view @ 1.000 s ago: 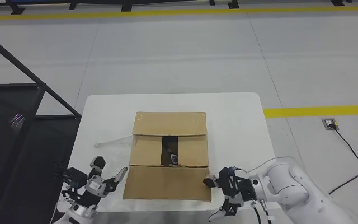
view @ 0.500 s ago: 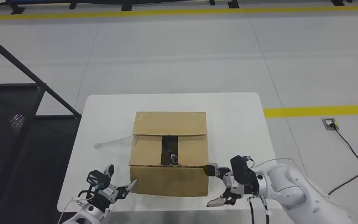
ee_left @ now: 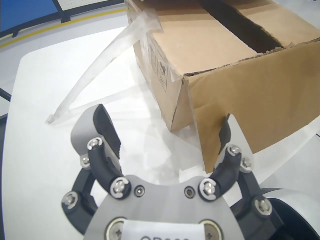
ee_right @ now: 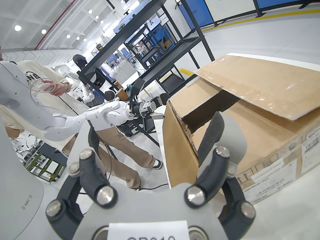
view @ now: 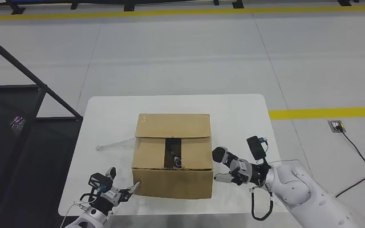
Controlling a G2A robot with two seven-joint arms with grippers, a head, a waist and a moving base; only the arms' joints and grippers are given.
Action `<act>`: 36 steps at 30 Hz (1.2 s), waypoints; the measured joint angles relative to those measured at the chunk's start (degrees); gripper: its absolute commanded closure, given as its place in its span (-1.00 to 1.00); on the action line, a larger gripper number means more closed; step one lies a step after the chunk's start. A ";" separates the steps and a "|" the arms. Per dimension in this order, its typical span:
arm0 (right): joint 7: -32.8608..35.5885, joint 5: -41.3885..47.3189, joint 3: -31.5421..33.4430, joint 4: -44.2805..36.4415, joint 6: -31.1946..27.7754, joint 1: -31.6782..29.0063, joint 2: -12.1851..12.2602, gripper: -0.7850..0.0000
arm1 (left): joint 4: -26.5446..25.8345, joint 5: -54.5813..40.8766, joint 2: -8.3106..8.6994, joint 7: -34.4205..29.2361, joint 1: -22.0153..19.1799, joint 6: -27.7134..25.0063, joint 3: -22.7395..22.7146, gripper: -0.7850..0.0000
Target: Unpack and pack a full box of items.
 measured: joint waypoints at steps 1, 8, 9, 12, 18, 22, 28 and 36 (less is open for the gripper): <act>-0.01 0.00 0.00 -0.01 0.00 0.00 0.00 -1.00 | 0.00 0.00 0.00 0.00 0.00 0.00 0.00 -1.00; 1.30 1.82 -1.19 -3.05 0.95 -2.12 -0.57 -1.00 | -0.02 -0.01 0.00 0.00 0.00 0.03 0.01 -1.00; 2.38 4.11 -2.04 -2.54 2.21 -1.30 -0.90 -1.00 | -0.10 -0.05 -0.01 -0.02 0.01 0.17 0.06 -1.00; 6.55 13.71 -4.91 0.43 6.23 2.23 -2.24 -1.00 | -0.52 -0.09 -0.03 0.12 0.16 0.65 0.24 -1.00; 17.32 29.41 -9.64 8.52 13.44 9.57 -5.15 -1.00 | -0.92 -0.39 -0.08 1.42 0.60 1.66 0.49 -1.00; 23.15 37.56 -11.76 14.32 15.89 13.11 -7.20 -1.00 | -1.10 -0.62 -0.10 2.06 0.91 1.97 0.61 -1.00; 27.23 43.86 -13.78 22.63 18.44 17.19 -10.22 -1.00 | -1.17 -0.90 -0.07 2.60 1.18 2.14 0.47 -1.00; 31.20 46.81 -15.49 29.90 20.34 21.42 -13.83 -1.00 | -1.15 -1.14 -0.05 3.12 1.38 2.22 0.50 -1.00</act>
